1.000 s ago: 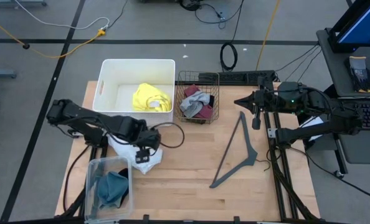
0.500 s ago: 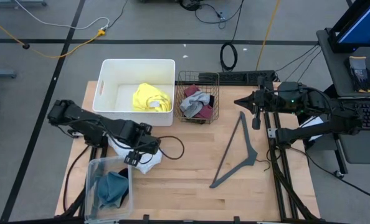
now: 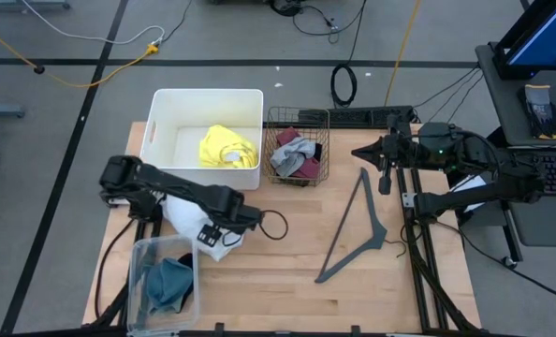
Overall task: Pick & Place Cloths
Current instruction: Put the white dress into the white bin, then return to Home Position
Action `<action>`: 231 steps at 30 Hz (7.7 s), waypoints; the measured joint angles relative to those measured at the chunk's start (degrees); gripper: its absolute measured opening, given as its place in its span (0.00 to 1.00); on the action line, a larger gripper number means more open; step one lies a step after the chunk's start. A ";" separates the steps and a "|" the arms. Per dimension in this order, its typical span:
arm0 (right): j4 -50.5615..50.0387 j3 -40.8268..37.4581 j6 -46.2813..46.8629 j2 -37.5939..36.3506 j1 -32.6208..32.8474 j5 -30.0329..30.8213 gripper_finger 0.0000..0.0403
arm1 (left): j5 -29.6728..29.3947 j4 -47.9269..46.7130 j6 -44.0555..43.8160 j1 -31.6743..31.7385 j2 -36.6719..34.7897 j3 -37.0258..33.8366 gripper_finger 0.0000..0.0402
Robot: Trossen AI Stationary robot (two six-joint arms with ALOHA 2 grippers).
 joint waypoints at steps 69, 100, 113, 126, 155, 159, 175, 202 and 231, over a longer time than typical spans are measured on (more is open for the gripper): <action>-0.05 -0.02 -0.20 0.00 -0.02 0.02 0.00 | 7.27 2.02 -11.01 4.68 8.72 50.89 0.03; 3.49 -0.02 -0.20 0.00 -0.02 0.04 0.00 | -3.21 31.82 -28.83 8.35 -7.20 63.65 0.03; 3.42 -0.02 -0.04 0.02 -0.02 0.04 0.00 | -21.84 34.40 -18.00 13.82 -15.14 63.67 0.03; 3.40 -0.02 -0.15 0.02 -0.02 0.03 0.00 | -36.96 30.25 -7.24 19.58 -17.53 63.67 0.03; 3.36 -0.02 -0.04 0.02 0.00 0.02 0.00 | -47.18 -12.20 -19.38 33.46 -7.49 63.60 0.03; 3.00 -0.02 -0.04 0.02 0.00 0.02 0.00 | -42.98 -17.25 -19.46 34.28 -4.47 63.56 0.03; 2.72 -0.02 -0.02 0.02 0.00 0.02 0.00 | -24.41 -16.77 -24.28 35.33 -4.91 42.07 0.03; 2.72 -0.02 0.18 0.01 0.00 0.02 0.00 | 1.96 -5.94 -28.41 49.69 -4.74 12.16 0.05; 2.53 -0.02 1.97 0.01 -0.01 0.02 0.00 | 6.82 -12.12 -32.48 51.08 -4.28 17.08 0.68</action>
